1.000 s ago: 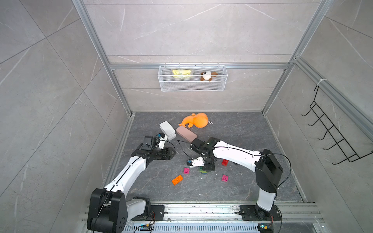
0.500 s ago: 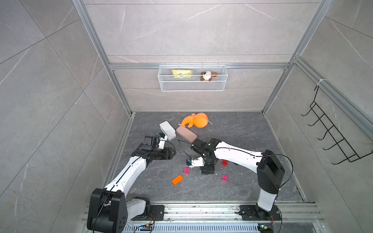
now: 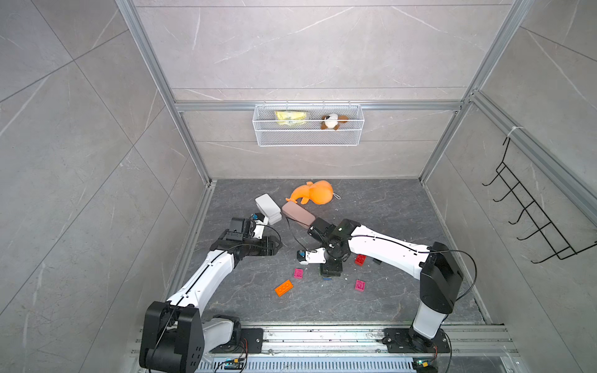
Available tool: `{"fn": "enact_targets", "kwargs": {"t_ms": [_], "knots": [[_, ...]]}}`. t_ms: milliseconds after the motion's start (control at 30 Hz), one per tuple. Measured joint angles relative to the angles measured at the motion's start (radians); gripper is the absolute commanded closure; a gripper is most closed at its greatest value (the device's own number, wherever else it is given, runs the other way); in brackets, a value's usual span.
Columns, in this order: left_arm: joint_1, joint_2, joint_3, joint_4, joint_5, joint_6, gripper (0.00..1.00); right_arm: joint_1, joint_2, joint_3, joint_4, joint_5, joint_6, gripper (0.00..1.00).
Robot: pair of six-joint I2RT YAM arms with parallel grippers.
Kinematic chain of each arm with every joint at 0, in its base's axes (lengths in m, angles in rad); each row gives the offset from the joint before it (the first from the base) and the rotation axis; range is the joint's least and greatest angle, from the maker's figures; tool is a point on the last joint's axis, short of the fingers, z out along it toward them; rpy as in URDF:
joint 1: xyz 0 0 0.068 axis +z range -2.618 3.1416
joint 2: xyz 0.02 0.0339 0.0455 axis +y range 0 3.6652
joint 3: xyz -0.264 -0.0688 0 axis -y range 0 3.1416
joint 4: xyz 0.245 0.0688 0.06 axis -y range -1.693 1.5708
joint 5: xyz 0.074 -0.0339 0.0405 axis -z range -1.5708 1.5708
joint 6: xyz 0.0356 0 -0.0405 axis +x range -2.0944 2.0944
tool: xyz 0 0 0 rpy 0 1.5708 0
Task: Assemble a carrot with lego
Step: Assemble the lego brick with the lego brick.
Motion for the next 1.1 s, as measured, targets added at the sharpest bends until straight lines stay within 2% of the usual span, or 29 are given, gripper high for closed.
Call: {"fn": "enact_targets", "kwargs": {"t_ms": [833,1100], "knots": [[0.0,0.0,0.0,0.0,0.0,0.0,0.29,0.0,0.058,0.002,-0.012,-0.006,0.0,0.63],[0.0,0.0,0.0,0.0,0.001,0.0,0.29,-0.001,0.064,0.005,-0.019,-0.005,0.004,0.69]]}}
